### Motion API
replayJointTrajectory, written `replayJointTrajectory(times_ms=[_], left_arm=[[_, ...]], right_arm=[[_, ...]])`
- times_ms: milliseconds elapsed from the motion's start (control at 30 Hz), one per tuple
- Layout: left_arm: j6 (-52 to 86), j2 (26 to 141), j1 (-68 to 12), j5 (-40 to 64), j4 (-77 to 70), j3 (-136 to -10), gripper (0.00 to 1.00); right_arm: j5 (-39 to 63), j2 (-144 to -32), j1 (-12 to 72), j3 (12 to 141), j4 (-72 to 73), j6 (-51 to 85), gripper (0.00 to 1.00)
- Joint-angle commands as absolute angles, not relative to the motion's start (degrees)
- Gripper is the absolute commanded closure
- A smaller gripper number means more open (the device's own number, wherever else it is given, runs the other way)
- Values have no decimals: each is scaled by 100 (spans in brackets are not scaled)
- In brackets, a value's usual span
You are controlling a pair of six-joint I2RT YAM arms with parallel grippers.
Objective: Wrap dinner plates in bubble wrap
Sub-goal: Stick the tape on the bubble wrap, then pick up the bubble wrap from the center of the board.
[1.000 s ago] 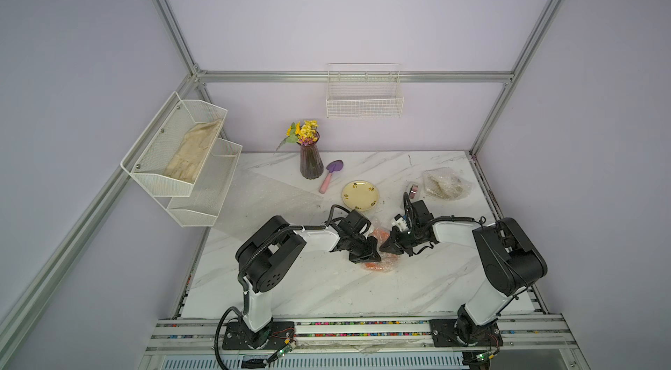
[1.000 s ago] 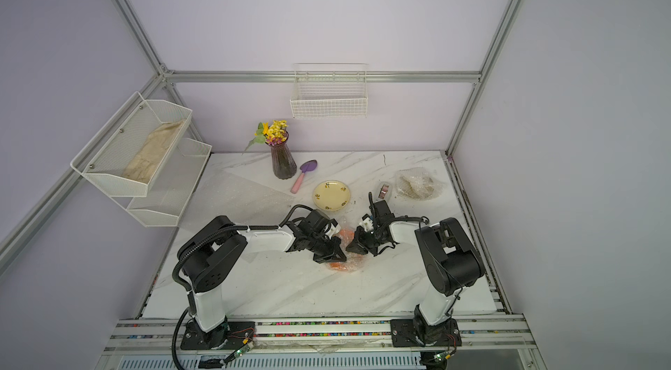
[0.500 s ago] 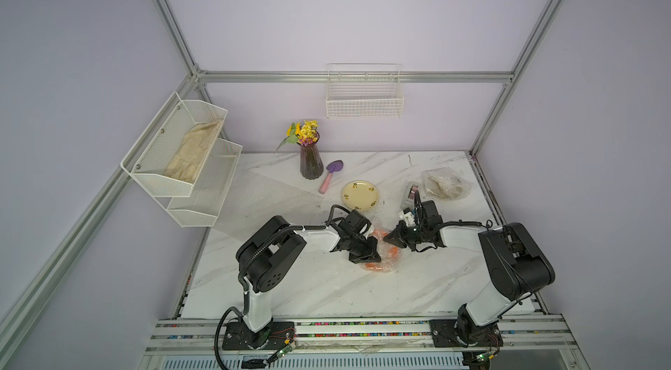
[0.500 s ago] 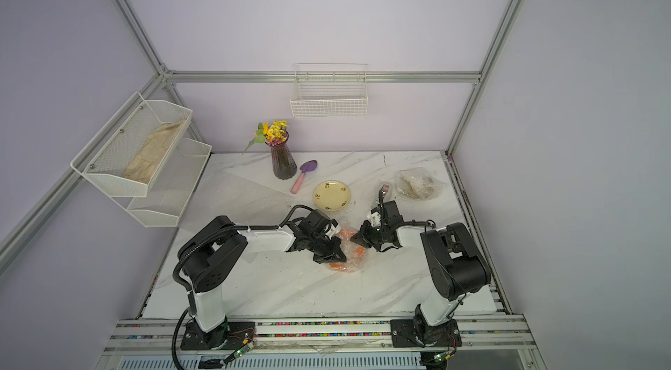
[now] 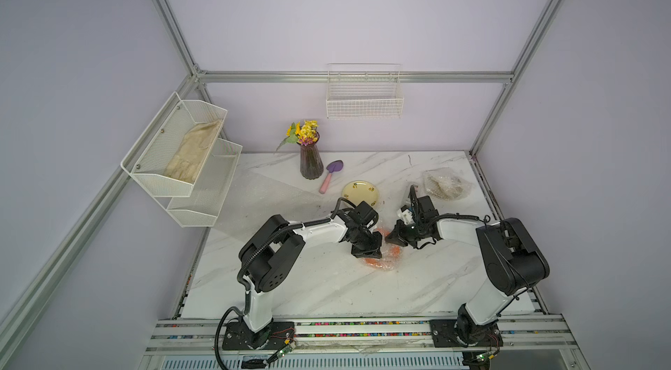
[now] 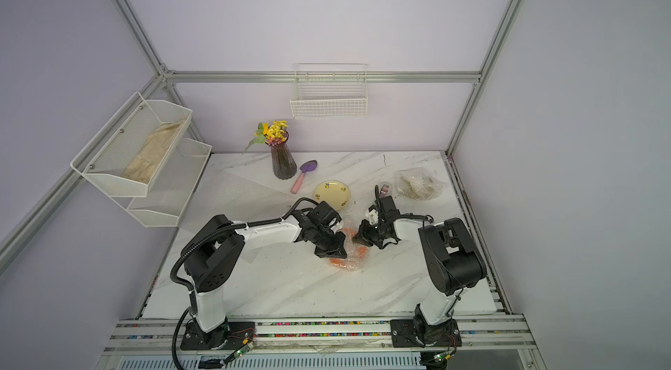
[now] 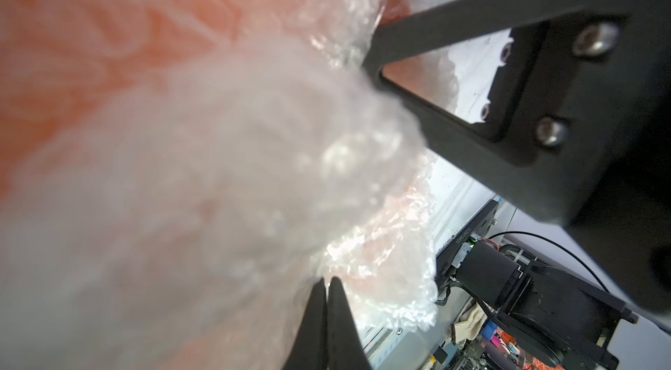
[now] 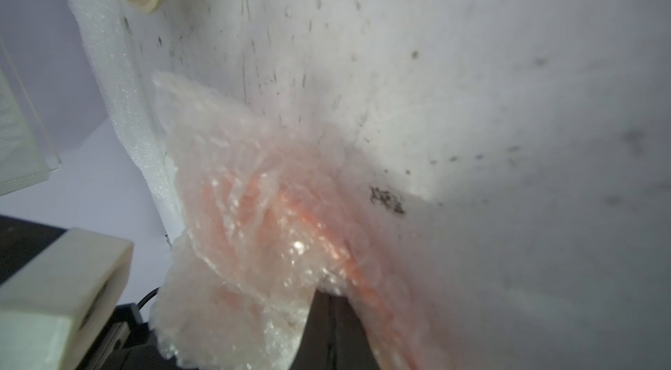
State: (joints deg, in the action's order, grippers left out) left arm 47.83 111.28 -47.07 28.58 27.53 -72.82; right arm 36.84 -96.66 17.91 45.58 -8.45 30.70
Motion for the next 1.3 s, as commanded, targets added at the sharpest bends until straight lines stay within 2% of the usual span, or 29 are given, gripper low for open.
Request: replayJointTrajectory(times_ms=[0, 100, 267, 367, 467, 600, 733, 800, 900, 967, 1100, 1267], left_arm=[[4492, 11627, -4728, 2699, 3393, -7569, 96], [4406, 12044, -4692, 2718, 3334, -7533, 97], [4430, 12262, -4665, 2843, 3103, -7292, 97], [4423, 12113, -4668, 2839, 3060, -7217, 97], [4407, 11982, -4667, 2847, 3050, -7188, 96], [4368, 12038, -4672, 2904, 3050, -7124, 96], [4302, 12096, -4666, 2988, 3051, -7137, 96], [4298, 12093, -4663, 3001, 3050, -7145, 96], [4280, 12061, -4663, 3023, 3050, -7178, 95], [4281, 11952, -4667, 2987, 3057, -7198, 94], [4186, 11276, -4627, 2530, 3570, -7542, 79], [3946, 10519, -4441, 2048, 4474, -8268, 60]], right_arm=[[3091, -9471, 1716, 4644, -1556, 3006, 100], [3221, -9018, 1718, 4752, -1843, 3098, 100], [2910, -8179, 1710, 4717, -2457, 3282, 81], [2553, -7767, 1593, 4491, -2918, 3134, 65], [2912, -7642, 1346, 4111, -2624, 3014, 58], [3749, -7840, 1104, 3624, -1734, 3080, 55], [4647, -8471, 1072, 3117, -643, 3405, 58], [4760, -8526, 1066, 2891, -200, 3585, 60], [4765, -8534, 1072, 2746, 97, 3729, 70], [4679, -8496, 1070, 2741, 59, 3719, 81], [4453, -8362, 1059, 2785, -274, 3483, 94], [4472, -8139, 1059, 2914, -452, 3451, 98]])
